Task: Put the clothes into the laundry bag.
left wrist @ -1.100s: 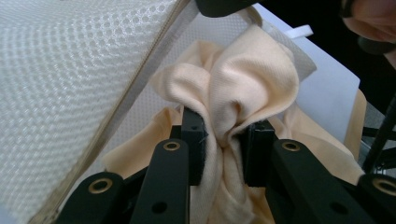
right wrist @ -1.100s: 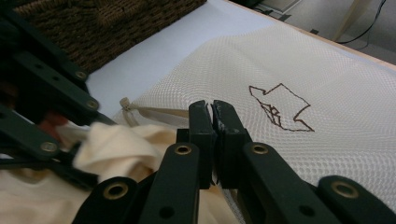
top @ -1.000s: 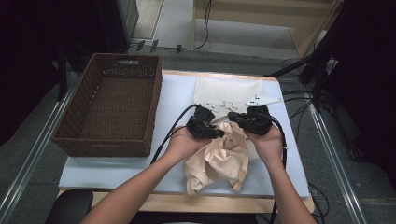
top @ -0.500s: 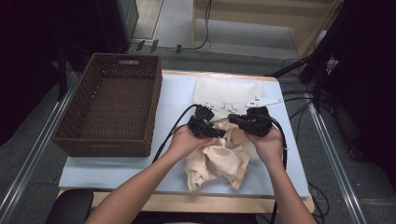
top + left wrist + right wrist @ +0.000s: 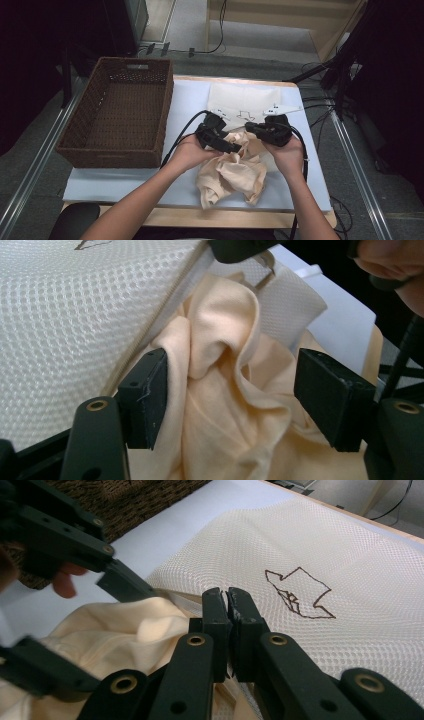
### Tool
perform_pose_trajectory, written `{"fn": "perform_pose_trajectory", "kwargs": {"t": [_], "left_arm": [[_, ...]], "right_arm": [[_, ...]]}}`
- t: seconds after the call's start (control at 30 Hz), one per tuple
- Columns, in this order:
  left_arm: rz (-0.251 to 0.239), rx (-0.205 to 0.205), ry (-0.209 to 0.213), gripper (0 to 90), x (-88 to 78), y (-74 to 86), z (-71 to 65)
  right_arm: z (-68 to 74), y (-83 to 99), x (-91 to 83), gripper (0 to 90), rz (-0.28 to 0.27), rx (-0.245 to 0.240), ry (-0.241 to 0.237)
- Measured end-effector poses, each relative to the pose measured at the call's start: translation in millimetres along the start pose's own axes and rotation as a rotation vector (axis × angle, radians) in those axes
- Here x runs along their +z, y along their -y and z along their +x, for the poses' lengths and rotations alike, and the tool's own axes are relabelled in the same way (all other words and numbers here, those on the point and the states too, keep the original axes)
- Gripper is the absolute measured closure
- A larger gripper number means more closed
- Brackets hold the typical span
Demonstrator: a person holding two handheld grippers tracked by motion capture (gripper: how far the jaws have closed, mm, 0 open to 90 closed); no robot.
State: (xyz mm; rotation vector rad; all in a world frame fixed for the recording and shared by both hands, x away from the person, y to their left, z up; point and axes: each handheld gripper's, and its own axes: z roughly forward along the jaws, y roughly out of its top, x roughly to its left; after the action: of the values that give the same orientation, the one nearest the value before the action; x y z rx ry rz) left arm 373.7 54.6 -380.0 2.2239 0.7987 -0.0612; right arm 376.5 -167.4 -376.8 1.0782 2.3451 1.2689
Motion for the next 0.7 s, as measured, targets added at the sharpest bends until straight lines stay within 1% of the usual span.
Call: {"fn": "perform_pose_trajectory", "kwargs": {"t": [0.07, 0.13, 0.2, 0.27, 0.3, 0.37, 0.47, 0.5, 0.57, 0.6, 0.7], "left_arm": [[-0.007, 0.004, 0.006, 28.7, -7.3, 2.3, -1.1], [-0.027, -0.004, 0.014, 26.7, -13.5, 3.9, -2.5], [-0.021, -0.002, 0.004, 21.2, -17.9, 4.0, -2.6], [-0.023, 0.001, 0.004, 20.9, -19.7, 4.8, -2.5], [-0.027, -0.004, -0.001, 20.7, -23.8, 7.7, -2.4], [-0.027, -0.005, -0.002, 20.8, -25.7, 9.6, -2.3], [-0.017, -0.019, 0.003, 21.5, -29.1, 18.7, -1.4], [-0.017, -0.019, 0.003, 21.7, -29.1, 18.7, -1.4], [-0.001, -0.013, -0.008, 21.8, -30.5, 26.6, -1.0], [-0.001, -0.013, -0.008, 21.9, -30.5, 26.6, -1.0], [-0.007, -0.023, -0.010, 22.6, -33.4, 36.0, -0.9]], "right_arm": [[-0.3, 0.2, 0.2, 88.9, 0.000, 0.000, 0.001], [-0.4, 0.5, 0.8, 88.9, 0.002, -0.001, 0.006], [-0.6, 0.9, 1.6, 88.9, 0.006, -0.002, 0.001], [-0.1, 0.8, 1.6, 88.9, 0.009, 0.001, 0.003], [0.6, 0.6, 1.2, 88.9, 0.006, -0.003, 0.002], [0.7, 0.6, 1.0, 88.9, 0.005, -0.004, 0.002], [0.1, 1.1, 1.2, 88.9, 0.008, 0.001, 0.001], [0.2, 1.1, 1.2, 88.9, 0.007, -0.002, 0.002], [0.6, 1.2, 0.7, 88.8, 0.007, -0.002, 0.002], [0.6, 1.2, 0.7, 88.8, 0.007, -0.002, 0.002], [0.4, 1.7, 0.4, 88.8, 0.008, -0.001, 0.003]]}}
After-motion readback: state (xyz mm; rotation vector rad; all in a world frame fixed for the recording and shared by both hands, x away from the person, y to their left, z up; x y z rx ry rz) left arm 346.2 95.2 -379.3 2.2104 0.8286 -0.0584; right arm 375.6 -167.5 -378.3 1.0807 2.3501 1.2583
